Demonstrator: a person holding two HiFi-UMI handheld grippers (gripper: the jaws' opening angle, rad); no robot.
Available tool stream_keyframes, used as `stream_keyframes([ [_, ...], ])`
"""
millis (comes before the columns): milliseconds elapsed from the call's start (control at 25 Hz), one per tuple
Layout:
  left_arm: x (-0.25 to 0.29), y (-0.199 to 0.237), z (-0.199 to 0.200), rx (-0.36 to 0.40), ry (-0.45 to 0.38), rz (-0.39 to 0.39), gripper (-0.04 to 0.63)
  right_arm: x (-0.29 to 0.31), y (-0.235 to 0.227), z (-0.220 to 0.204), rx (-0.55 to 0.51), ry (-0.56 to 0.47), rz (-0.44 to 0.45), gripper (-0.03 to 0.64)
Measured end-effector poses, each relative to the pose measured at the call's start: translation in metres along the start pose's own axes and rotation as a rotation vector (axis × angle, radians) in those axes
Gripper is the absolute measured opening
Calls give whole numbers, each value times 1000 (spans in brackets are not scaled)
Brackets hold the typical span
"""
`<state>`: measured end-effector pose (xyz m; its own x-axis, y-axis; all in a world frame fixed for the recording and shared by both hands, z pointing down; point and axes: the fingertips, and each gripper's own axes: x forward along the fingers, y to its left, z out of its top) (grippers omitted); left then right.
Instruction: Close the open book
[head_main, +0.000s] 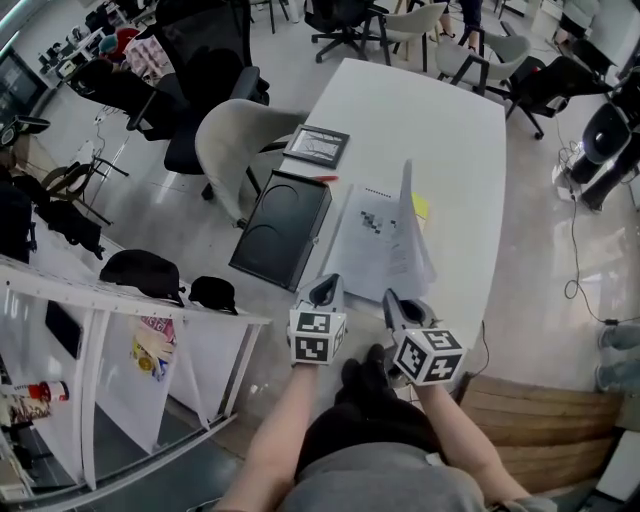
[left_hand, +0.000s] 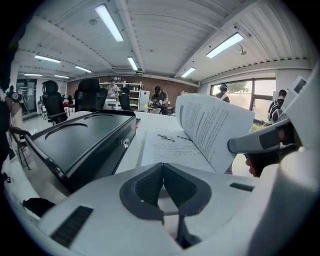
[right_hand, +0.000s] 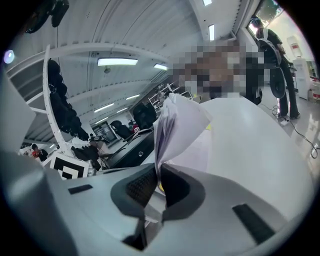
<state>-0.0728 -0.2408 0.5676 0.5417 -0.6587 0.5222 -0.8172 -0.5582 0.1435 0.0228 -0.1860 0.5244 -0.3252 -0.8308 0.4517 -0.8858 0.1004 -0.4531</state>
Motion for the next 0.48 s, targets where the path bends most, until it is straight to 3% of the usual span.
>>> stream_keyframes([
  [480,-9,10,-5,-47,-1,32,6,29,9,-18,-126,135,2,31],
])
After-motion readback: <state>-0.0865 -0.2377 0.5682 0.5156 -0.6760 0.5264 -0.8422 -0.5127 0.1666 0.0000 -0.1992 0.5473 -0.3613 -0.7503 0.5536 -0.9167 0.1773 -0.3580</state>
